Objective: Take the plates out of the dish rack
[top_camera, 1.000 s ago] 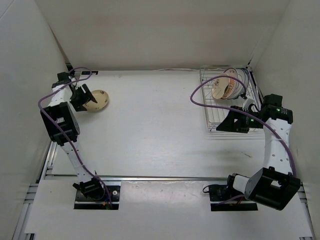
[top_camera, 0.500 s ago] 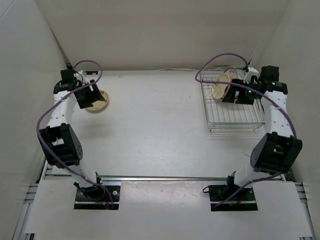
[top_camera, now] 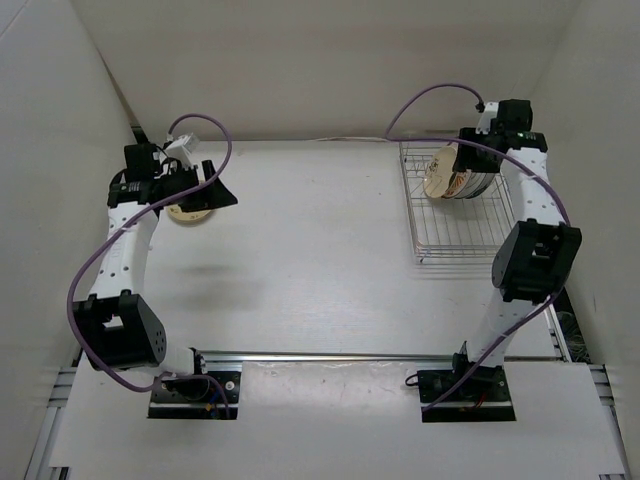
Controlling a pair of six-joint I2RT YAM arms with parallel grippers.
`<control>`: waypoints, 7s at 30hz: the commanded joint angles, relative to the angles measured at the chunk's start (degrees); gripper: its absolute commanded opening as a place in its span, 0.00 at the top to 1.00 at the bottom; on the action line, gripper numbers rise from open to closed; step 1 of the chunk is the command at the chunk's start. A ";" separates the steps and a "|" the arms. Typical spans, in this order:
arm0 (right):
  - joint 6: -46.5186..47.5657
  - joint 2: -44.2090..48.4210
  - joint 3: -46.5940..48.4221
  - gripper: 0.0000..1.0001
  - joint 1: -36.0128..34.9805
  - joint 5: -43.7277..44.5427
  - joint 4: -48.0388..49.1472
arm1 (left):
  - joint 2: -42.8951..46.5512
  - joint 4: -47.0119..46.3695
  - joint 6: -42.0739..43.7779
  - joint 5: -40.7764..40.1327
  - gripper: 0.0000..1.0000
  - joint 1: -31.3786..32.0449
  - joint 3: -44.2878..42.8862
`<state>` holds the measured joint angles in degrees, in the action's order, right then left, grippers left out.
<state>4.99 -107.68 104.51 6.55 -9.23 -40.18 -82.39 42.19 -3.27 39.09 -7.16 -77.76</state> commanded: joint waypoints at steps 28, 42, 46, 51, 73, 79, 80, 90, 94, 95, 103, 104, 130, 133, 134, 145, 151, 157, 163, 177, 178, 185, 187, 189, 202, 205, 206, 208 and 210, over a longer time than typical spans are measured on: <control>2.74 -17.49 15.37 0.97 -7.07 13.18 5.91 | 2.58 -0.01 3.62 8.90 0.14 -0.22 4.37; 2.74 -5.53 16.00 1.00 -8.13 28.83 11.00 | 1.35 -0.01 3.09 12.41 0.13 -0.22 3.75; 3.27 0.25 13.01 1.00 -8.13 28.85 11.53 | 1.35 -0.01 2.56 14.60 0.06 -0.22 4.27; 5.02 4.41 12.90 1.00 -8.66 -2.11 2.87 | -1.54 -0.01 1.51 19.26 0.01 -0.22 4.28; -5.78 -9.73 4.73 1.00 -29.92 -50.97 -5.17 | -19.39 -0.01 -2.18 35.09 0.11 5.04 -2.92; -9.21 -14.92 8.95 1.00 -32.56 -52.81 -1.92 | -20.53 -0.01 -2.18 32.72 0.21 5.05 -2.93; -10.08 -15.45 8.96 1.00 -32.56 -52.82 -1.13 | -20.53 -0.01 -1.66 32.72 0.23 5.05 -2.32; -11.85 -20.02 14.23 1.00 -34.93 -53.43 1.42 | -22.81 -0.01 -1.13 29.73 0.44 7.69 -2.31; -11.85 -20.55 14.85 1.00 -35.46 -53.43 1.42 | -23.34 -0.01 -1.13 29.21 0.68 8.83 -2.31; -11.85 -21.08 14.85 1.00 -35.46 -53.43 1.42 | -23.34 -0.01 -1.13 29.20 0.73 8.83 -2.31; -12.38 -20.30 15.90 0.56 -35.46 -44.87 -0.06 | -25.09 -0.01 -4.37 27.19 0.89 8.83 -3.98; -12.38 -19.77 15.90 0.49 -35.46 -43.25 -1.29 | -25.10 -0.01 -5.60 26.05 0.89 8.83 -3.98; -3.32 5.19 -10.64 0.34 -22.19 -37.52 -7.72 | -42.33 -13.63 -30.57 15.14 0.89 -13.56 -15.94; -3.32 5.20 -10.64 0.34 -22.19 -37.00 -7.72 | -42.33 -14.25 -30.57 15.14 0.89 -16.21 -15.23; -3.32 5.20 -10.64 0.34 -22.19 -37.00 -7.72 | -42.33 -14.25 -31.09 15.83 0.89 -17.70 -15.23; -2.80 6.77 -10.64 0.34 -22.19 -36.47 -7.72 | -44.52 -15.30 -30.57 16.37 0.89 -21.58 -15.76; -2.80 6.78 -11.17 0.34 -22.19 -35.94 -7.72 | -45.75 -15.30 -30.04 14.87 0.89 -23.33 -15.23; -2.80 6.78 -11.17 0.34 -22.19 -35.94 -7.72 | -46.28 -15.30 -30.04 14.17 0.89 -25.00 -15.23; -2.80 6.78 -10.64 0.34 -22.19 -35.41 -7.72 | -47.34 -15.30 -30.04 14.17 0.89 -26.06 -15.76; -2.27 6.78 -10.64 0.34 -22.19 -34.89 -7.72 | -46.46 -15.30 -27.85 15.31 0.53 -26.59 -16.29; -2.27 6.78 -10.64 0.34 -22.19 -34.89 -7.72 | -45.67 -15.30 -27.85 15.31 0.49 -26.59 -16.29; -1.75 7.31 -10.64 0.34 -22.19 -34.89 -7.72 | -40.23 -14.77 -27.32 11.19 0.22 -26.59 -12.78; -1.74 7.31 -10.64 0.34 -22.19 -34.89 -7.72 | -38.73 -14.77 -27.85 9.96 0.21 -26.59 -11.55; -1.74 7.83 -11.17 0.32 -22.19 -34.89 -7.72 | -36.88 -14.77 -28.54 8.30 0.21 -26.59 -10.75; -1.22 8.89 -12.22 0.32 -22.19 -34.89 -7.72 | -29.76 -10.56 -30.31 -5.32 0.19 -26.59 -4.87; -1.22 8.89 -12.22 0.32 -22.19 -34.89 -7.72 | -28.97 -8.80 -30.31 -7.97 0.19 -26.59 -4.86; -1.22 8.89 -12.22 0.32 -22.19 -34.36 -7.72 | -28.45 -8.10 -29.70 -8.76 0.19 -26.59 -4.86; -0.69 8.89 -12.22 0.32 -22.19 -32.96 -7.72 | -27.04 -7.57 -29.69 -8.77 0.19 -26.59 -4.16; -0.69 8.89 -11.70 0.32 -22.19 -27.55 -7.19 | -25.29 -7.57 -29.16 -8.77 0.19 -26.59 -2.76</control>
<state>3.01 -101.51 92.47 -15.81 -41.76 -48.10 -113.62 33.08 -33.30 32.49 -33.32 -81.91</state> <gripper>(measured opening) 0.676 0.805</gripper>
